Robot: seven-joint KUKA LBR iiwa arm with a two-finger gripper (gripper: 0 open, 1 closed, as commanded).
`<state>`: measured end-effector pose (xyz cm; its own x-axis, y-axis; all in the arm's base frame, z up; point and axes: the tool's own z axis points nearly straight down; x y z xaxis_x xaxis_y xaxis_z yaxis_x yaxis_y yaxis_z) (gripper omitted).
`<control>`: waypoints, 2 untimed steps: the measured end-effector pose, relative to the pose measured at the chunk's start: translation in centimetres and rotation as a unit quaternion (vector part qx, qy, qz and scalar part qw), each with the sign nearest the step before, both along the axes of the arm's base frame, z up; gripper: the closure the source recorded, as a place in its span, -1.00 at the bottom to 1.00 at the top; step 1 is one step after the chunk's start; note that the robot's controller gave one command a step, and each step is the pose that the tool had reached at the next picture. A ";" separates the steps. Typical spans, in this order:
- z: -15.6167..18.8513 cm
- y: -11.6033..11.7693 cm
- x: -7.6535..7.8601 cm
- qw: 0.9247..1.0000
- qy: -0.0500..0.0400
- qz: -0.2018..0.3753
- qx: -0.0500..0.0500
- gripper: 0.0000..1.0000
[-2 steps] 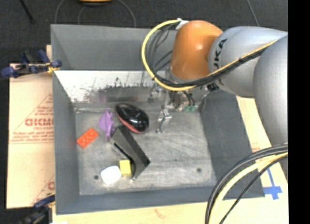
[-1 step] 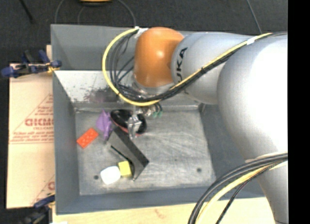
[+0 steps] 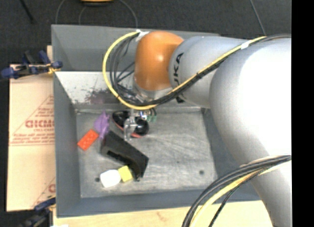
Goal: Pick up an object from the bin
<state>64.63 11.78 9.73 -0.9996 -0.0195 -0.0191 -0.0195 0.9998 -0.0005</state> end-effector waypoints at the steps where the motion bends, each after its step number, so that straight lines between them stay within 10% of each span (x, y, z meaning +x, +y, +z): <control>1: -1.1 -2.6 -1.4 0.998 -0.012 -0.053 0.008 1.00; 2: -1.1 -2.6 -1.4 0.998 -0.012 -0.053 0.008 1.00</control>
Offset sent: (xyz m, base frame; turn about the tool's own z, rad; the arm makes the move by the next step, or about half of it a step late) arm 0.0000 0.0000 0.0000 0.0000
